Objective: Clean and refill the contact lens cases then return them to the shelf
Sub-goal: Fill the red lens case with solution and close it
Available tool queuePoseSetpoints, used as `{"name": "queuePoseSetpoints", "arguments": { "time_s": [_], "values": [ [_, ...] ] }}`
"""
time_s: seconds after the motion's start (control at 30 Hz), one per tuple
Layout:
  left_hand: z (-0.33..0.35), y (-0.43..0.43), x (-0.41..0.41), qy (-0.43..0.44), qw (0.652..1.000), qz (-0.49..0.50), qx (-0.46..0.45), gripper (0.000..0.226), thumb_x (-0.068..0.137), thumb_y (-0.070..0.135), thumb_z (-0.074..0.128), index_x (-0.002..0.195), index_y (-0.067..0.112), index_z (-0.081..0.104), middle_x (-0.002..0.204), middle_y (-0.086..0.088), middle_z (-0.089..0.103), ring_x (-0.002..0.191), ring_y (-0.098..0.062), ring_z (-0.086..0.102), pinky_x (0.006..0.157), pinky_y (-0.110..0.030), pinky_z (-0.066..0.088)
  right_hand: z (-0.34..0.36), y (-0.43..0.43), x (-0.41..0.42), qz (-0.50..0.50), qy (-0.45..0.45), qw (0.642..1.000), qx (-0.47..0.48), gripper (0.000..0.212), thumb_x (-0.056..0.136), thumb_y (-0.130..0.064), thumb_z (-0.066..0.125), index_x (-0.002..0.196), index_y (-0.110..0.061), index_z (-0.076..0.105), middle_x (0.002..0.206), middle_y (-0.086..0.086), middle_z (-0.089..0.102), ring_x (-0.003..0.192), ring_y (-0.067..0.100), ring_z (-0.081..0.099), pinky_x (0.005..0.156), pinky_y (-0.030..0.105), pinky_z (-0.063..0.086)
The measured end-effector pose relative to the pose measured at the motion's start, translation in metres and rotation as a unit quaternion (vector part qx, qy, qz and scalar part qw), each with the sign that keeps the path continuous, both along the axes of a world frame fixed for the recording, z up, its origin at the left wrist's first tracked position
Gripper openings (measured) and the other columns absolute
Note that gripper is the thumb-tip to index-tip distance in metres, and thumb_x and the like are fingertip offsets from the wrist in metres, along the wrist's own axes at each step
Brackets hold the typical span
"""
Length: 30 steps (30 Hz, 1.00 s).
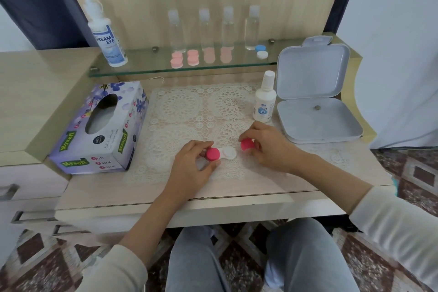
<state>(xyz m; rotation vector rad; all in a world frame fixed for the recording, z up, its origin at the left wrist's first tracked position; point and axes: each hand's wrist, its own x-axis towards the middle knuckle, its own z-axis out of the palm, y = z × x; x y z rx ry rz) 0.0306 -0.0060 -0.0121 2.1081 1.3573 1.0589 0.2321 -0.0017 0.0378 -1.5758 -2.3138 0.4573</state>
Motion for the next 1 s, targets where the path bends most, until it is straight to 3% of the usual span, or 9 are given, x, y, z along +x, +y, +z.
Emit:
{"name": "queuePoseSetpoints", "arguments": {
  "time_s": [0.13, 0.33, 0.63, 0.77, 0.87, 0.93, 1.0],
  "values": [
    [-0.001, 0.001, 0.000, 0.006, 1.000, 0.001, 0.001, 0.038, 0.071, 0.025, 0.065, 0.104, 0.008, 0.067, 0.093, 0.008, 0.056, 0.080, -0.001, 0.050, 0.082, -0.007, 0.038, 0.007, 0.004, -0.012, 0.027, 0.002, 1.000, -0.008, 0.031, 0.084, -0.004, 0.057, 0.114, -0.011, 0.061, 0.106, 0.005, 0.053, 0.080, 0.007, 0.040, 0.070, 0.011, 0.027],
    [0.000, 0.002, -0.001, 0.002, 1.000, -0.006, -0.009, 0.036, 0.070, 0.027, 0.066, 0.101, 0.009, 0.068, 0.094, 0.004, 0.060, 0.082, -0.008, 0.054, 0.081, -0.010, 0.040, 0.009, 0.005, -0.026, 0.049, -0.059, 0.997, -0.028, 0.029, 0.087, -0.008, 0.053, 0.115, -0.011, 0.062, 0.104, 0.007, 0.055, 0.091, 0.019, 0.051, 0.079, 0.026, 0.040],
    [0.001, 0.002, -0.001, 0.006, 1.000, -0.005, -0.017, 0.035, 0.071, 0.028, 0.065, 0.101, 0.010, 0.068, 0.093, 0.007, 0.059, 0.085, -0.009, 0.054, 0.082, -0.014, 0.040, 0.007, 0.003, -0.035, 0.077, -0.099, 0.992, -0.033, 0.019, 0.089, -0.010, 0.048, 0.096, -0.004, 0.064, 0.096, 0.009, 0.050, 0.086, 0.025, 0.049, 0.077, 0.034, 0.042],
    [0.001, 0.002, -0.002, 0.006, 1.000, -0.006, -0.021, 0.033, 0.071, 0.025, 0.067, 0.100, 0.010, 0.068, 0.094, 0.004, 0.061, 0.084, -0.011, 0.054, 0.082, -0.015, 0.041, 0.006, 0.006, -0.036, 0.045, -0.110, 0.992, -0.033, 0.018, 0.089, -0.018, 0.050, 0.089, -0.003, 0.060, 0.085, 0.005, 0.045, 0.082, 0.022, 0.046, 0.067, 0.027, 0.035],
    [0.002, 0.001, -0.001, 0.016, 1.000, -0.007, -0.017, 0.033, 0.071, 0.025, 0.066, 0.100, 0.010, 0.068, 0.093, 0.003, 0.062, 0.085, -0.012, 0.055, 0.082, -0.014, 0.039, 0.007, 0.008, -0.039, 0.014, -0.159, 0.987, -0.022, 0.033, 0.086, -0.039, 0.057, 0.082, -0.007, 0.050, 0.082, 0.004, 0.047, 0.076, 0.020, 0.045, 0.053, 0.024, 0.029],
    [0.002, 0.001, -0.001, 0.020, 1.000, -0.007, -0.015, 0.033, 0.071, 0.025, 0.064, 0.100, 0.009, 0.068, 0.093, 0.001, 0.062, 0.086, -0.012, 0.054, 0.082, -0.010, 0.037, 0.007, 0.007, -0.040, 0.023, -0.159, 0.987, -0.022, 0.040, 0.080, -0.045, 0.064, 0.088, -0.009, 0.052, 0.086, 0.003, 0.049, 0.078, 0.020, 0.049, 0.055, 0.022, 0.033],
    [0.002, 0.001, -0.001, 0.018, 1.000, -0.005, -0.018, 0.033, 0.071, 0.025, 0.064, 0.100, 0.009, 0.068, 0.093, 0.000, 0.062, 0.085, -0.012, 0.054, 0.081, -0.012, 0.039, 0.007, 0.006, -0.039, 0.050, -0.122, 0.991, -0.016, 0.036, 0.080, -0.031, 0.066, 0.109, -0.010, 0.058, 0.101, 0.004, 0.054, 0.093, 0.021, 0.052, 0.071, 0.025, 0.041]
  ]
}}
